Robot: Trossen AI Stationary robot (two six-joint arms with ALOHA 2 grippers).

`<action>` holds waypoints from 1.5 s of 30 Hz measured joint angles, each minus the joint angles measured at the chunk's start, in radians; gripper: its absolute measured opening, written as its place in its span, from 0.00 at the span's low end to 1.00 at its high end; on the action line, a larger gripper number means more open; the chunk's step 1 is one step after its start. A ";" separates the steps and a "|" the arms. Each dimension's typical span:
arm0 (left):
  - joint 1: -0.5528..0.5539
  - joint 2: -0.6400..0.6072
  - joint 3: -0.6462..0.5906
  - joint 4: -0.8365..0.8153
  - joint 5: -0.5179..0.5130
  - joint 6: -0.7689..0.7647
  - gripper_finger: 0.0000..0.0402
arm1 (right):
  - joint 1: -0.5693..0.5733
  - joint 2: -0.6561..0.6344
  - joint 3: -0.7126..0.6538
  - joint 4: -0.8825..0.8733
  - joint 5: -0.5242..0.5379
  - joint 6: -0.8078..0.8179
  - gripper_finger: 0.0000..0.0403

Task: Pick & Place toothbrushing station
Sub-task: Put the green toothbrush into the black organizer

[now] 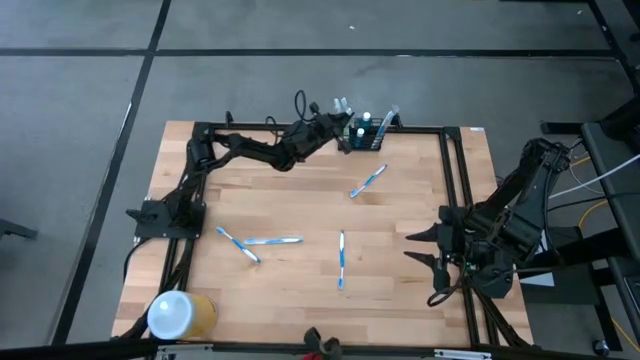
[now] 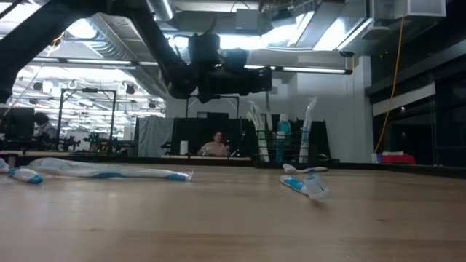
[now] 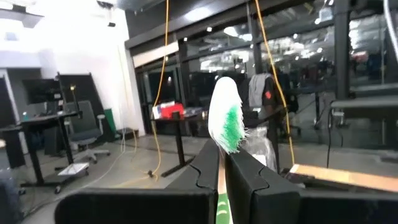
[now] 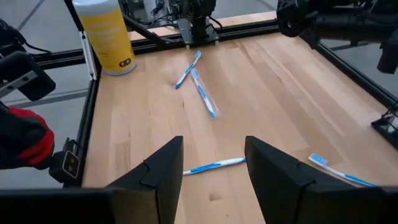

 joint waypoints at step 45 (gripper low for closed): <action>0.003 0.029 -0.052 -0.075 -0.072 -0.163 0.04 | 0.105 0.001 0.000 -0.095 0.127 0.174 0.43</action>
